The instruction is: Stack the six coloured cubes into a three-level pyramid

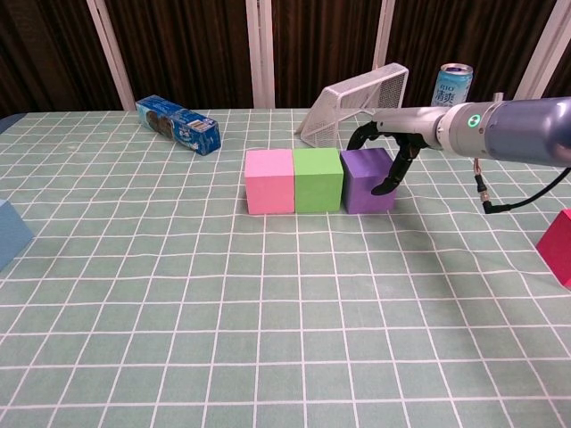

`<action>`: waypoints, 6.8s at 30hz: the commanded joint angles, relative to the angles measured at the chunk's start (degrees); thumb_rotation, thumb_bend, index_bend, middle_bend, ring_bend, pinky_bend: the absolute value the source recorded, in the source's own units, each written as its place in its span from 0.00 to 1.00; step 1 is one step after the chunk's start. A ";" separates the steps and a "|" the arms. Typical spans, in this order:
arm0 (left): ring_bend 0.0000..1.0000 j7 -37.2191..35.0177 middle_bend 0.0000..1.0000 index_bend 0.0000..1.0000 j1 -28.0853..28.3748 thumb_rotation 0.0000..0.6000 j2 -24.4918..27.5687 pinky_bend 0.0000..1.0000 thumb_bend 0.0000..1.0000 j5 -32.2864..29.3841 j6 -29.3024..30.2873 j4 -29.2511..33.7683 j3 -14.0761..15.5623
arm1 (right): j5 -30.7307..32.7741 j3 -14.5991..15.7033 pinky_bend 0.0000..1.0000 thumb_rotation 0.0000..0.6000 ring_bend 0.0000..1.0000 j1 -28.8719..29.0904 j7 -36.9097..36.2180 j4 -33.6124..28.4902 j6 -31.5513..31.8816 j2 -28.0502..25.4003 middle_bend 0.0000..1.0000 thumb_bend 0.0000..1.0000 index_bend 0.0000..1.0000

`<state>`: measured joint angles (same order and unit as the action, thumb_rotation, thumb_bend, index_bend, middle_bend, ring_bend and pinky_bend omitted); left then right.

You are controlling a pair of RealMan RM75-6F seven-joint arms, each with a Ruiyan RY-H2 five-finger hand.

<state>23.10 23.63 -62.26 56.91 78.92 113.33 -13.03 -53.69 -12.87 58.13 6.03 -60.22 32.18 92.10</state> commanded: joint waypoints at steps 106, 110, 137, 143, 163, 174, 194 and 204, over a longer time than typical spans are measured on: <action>0.00 -3.90 0.03 0.00 -0.85 1.00 2.24 0.05 0.08 0.42 -0.71 0.26 -0.63 | 9.36 -2.49 0.00 1.00 0.04 0.25 8.66 -1.22 7.89 4.95 0.11 0.30 0.00; 0.00 -3.88 0.03 0.00 -0.86 1.00 2.23 0.05 0.08 0.39 -0.68 0.27 -0.64 | 9.36 -2.51 0.00 1.00 0.04 0.22 8.60 -0.89 7.71 5.24 0.11 0.30 0.00; 0.00 -5.15 0.03 0.00 -1.49 1.00 3.25 0.05 0.08 1.76 -0.74 2.05 -0.23 | 14.65 -0.60 0.00 1.00 0.01 -6.40 15.91 -20.60 18.64 -6.18 0.07 0.30 0.00; 0.00 -5.73 0.03 0.00 -1.71 1.00 3.60 0.05 0.08 2.50 -0.95 2.65 0.07 | 17.13 1.23 0.00 1.00 0.00 -9.18 18.11 -27.59 22.11 -10.46 0.05 0.30 0.00; 0.00 -7.69 0.03 0.00 -2.25 1.00 4.75 0.05 0.08 3.99 -1.77 3.83 0.60 | 20.77 4.64 0.00 1.00 0.00 -9.16 23.27 -31.17 22.22 -10.14 0.05 0.30 0.00; 0.00 -8.00 0.03 0.00 -2.20 1.00 4.72 0.05 0.08 3.55 -2.35 3.19 0.75 | 23.27 4.71 0.00 1.00 0.00 -7.85 24.87 -28.56 21.20 -7.91 0.05 0.30 0.00; 0.00 -8.39 0.03 0.00 -2.49 1.00 5.11 0.05 0.08 4.13 -1.97 3.60 0.77 | 24.19 4.05 0.00 1.00 0.00 -6.46 25.09 -26.72 20.12 -5.27 0.05 0.30 0.00; 0.00 -8.61 0.03 0.00 -2.53 1.00 5.24 0.05 0.08 4.00 -2.16 3.43 0.78 | 23.92 4.10 0.00 1.00 0.00 -6.42 24.69 -26.48 19.95 -4.60 0.05 0.30 0.00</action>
<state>14.49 21.10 -57.01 60.91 76.76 116.76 -12.25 -29.77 -8.77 51.71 30.73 -86.70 52.12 87.51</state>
